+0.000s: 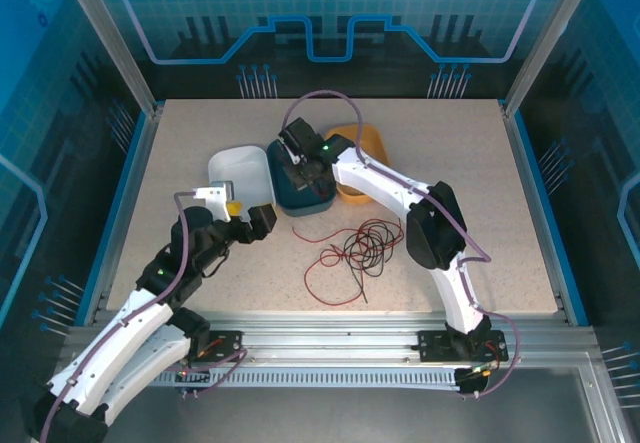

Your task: Untangle the cables

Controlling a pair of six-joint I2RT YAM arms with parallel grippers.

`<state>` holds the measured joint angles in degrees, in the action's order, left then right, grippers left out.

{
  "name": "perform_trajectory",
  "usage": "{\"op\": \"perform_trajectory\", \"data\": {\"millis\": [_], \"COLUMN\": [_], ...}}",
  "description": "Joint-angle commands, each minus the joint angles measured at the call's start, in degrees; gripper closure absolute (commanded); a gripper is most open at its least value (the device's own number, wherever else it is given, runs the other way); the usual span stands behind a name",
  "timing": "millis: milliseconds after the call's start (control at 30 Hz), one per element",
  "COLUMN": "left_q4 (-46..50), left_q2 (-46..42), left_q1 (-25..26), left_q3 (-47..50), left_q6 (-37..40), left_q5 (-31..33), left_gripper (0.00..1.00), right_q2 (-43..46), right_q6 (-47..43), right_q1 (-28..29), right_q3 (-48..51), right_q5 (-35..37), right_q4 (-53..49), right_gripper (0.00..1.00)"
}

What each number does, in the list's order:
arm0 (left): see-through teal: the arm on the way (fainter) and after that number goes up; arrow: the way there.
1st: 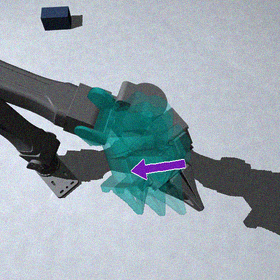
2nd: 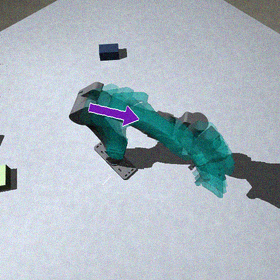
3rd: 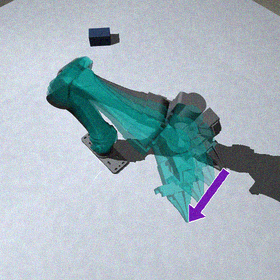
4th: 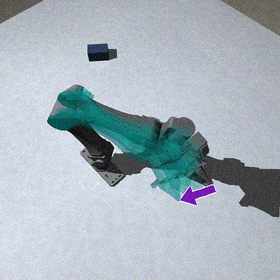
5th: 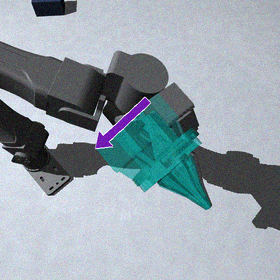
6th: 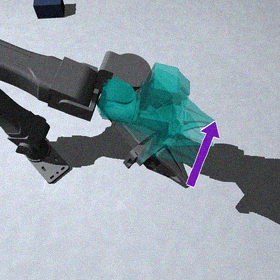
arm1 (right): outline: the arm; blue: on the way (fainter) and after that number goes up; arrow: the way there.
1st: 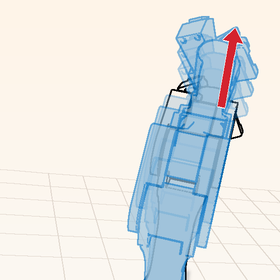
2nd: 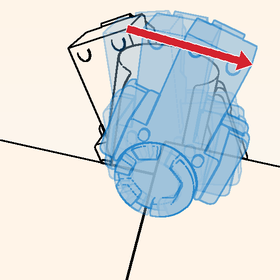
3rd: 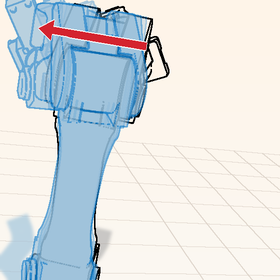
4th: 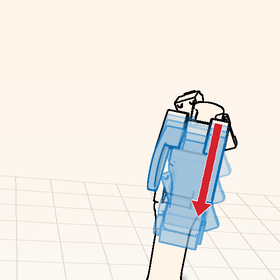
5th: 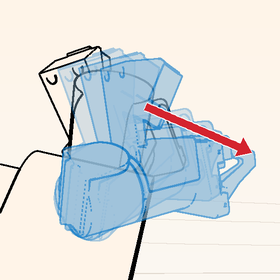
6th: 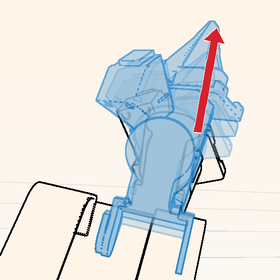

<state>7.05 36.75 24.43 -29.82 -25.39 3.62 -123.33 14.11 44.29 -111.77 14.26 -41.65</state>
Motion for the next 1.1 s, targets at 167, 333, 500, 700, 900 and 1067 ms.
{"op": "perform_trajectory", "data": {"millis": [167,333,500,700,900,1067], "left_q4": [-1.8,-1.6,-1.5,-1.5,-1.1,-0.7], "left_q2": [0.4,0.5,0.5,0.5,0.5,0.6], "left_q1": [-0.7,-0.8,-0.8,-0.8,-0.9,-0.9], "left_q3": [0.3,0.1,-0.1,-0.1,-0.1,-0.1], "left_q6": [-0.4,-0.5,-0.6,-0.6,-0.8,-1.0], "left_q5": [-1.0,-1.2,-1.2,-0.9,-0.4,-0.2], "left_gripper": [0.01,0.01,0.01,0.01,0.01,0.01], "right_q2": [1.4,-1.2,-3.4,-5.2,-5.5,-5.2], "right_q6": [-1.5,-2.7,-3.3,-4.1,-4.5,-4.9], "right_q1": [-0.6,-1.0,-1.3,-1.3,-1.3,-1.2], "right_q3": [3.7,2.5,0.5,-1.8,-1.8,-2.2], "right_q5": [-3.4,-3.3,-5.0,-6.4,-6.8,-6.8], "right_q4": [4.8,4.4,3.3,1.3,0.6,-0.3], "right_gripper": [0.99,0.99,0.96,0.93,0.84,0.70]}}
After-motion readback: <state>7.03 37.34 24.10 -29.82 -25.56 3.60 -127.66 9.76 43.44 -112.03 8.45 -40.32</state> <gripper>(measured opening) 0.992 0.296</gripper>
